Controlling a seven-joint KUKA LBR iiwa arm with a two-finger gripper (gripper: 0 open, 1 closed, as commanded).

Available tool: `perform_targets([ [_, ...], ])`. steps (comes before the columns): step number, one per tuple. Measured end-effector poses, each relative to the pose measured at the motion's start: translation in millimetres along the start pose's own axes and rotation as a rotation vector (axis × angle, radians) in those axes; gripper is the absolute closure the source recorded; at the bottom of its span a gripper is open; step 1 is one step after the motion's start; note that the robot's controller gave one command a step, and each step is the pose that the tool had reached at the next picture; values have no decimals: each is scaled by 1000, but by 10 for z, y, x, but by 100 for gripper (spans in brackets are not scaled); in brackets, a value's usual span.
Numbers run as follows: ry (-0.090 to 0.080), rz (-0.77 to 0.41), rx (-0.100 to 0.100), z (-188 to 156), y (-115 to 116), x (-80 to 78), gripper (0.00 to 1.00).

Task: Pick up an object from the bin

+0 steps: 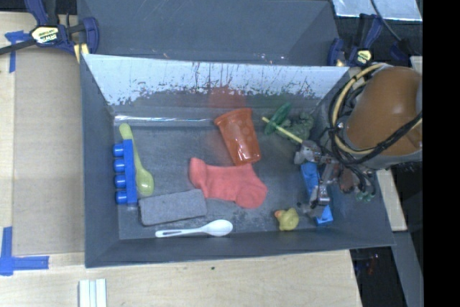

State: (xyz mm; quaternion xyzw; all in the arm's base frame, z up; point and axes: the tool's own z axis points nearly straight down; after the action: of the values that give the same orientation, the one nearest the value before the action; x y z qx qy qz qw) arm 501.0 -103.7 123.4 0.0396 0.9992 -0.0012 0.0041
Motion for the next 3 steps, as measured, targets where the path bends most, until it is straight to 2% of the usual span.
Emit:
perform_targets([
  [1,-1,-1,-1,291,367,-190,0],
  [2,-1,-67,3,275,595,-197,0],
  [3,-2,-99,0,93,1223,-343,0],
])
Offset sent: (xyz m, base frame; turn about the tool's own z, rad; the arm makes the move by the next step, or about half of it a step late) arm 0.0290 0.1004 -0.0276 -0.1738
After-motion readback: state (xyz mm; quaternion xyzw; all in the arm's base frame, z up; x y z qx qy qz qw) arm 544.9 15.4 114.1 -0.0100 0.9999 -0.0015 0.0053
